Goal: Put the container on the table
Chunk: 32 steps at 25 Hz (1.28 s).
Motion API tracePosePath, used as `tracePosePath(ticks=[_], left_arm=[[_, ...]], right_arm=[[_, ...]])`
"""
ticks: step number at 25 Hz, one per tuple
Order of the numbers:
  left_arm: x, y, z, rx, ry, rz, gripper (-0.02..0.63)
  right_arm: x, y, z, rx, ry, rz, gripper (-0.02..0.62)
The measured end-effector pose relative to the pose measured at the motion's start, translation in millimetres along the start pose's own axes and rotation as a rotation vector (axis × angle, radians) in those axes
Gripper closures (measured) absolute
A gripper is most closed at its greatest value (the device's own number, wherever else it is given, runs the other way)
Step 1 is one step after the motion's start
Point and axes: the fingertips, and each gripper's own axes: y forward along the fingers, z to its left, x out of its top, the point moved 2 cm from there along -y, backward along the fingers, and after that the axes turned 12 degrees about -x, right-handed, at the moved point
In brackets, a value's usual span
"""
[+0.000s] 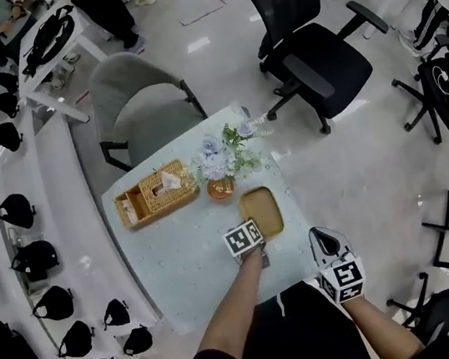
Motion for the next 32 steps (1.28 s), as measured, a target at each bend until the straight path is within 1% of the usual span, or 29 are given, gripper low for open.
tracePosePath(ticks=[4,7,10,15,19,20,21,22,27,32], left_arm=[[3.0,10.4,0.8,-0.005,-0.014,0.004,0.595],[2.4,17.0,5.3,0.011,-0.033,0.002,0.595],[2.1,24.5,9.0,0.028,-0.027,0.007,0.595],[0.9,29.2,11.0,0.029,-0.040,-0.019,0.594],[3.2,28.6,8.7,0.027,-0.029,-0.035,0.589],[4.5,28.3,8.2,0.023,-0.023,-0.039,0.560],[5.6,28.0,7.7,0.016,-0.015,-0.041,0.496],[6.5,27.6,6.9,0.009,-0.008,-0.041,0.482],[5.4,16.0,-1.1,-0.017,0.028,-0.062,0.440],[6.3,-16.0,-5.6,-0.042,0.056,-0.118,0.430]], right_arm=[[-1.4,5.6,-2.8,0.000,0.000,0.021,0.597],[-2.5,9.7,-4.6,0.000,-0.003,0.031,0.597],[-3.8,12.6,-7.1,0.000,-0.009,0.036,0.597],[-16.0,9.4,-8.8,0.009,-0.022,0.058,0.597],[-17.0,3.3,-9.8,0.021,-0.025,0.063,0.597],[-16.5,1.9,-9.8,0.026,-0.025,0.061,0.597],[-16.2,0.4,-9.9,0.031,-0.025,0.056,0.597],[-15.9,-1.1,-10.4,0.033,-0.025,0.051,0.597],[-11.9,-14.0,-11.6,0.043,-0.028,0.023,0.597],[-11.2,-29.4,-8.5,0.060,-0.008,0.000,0.597]])
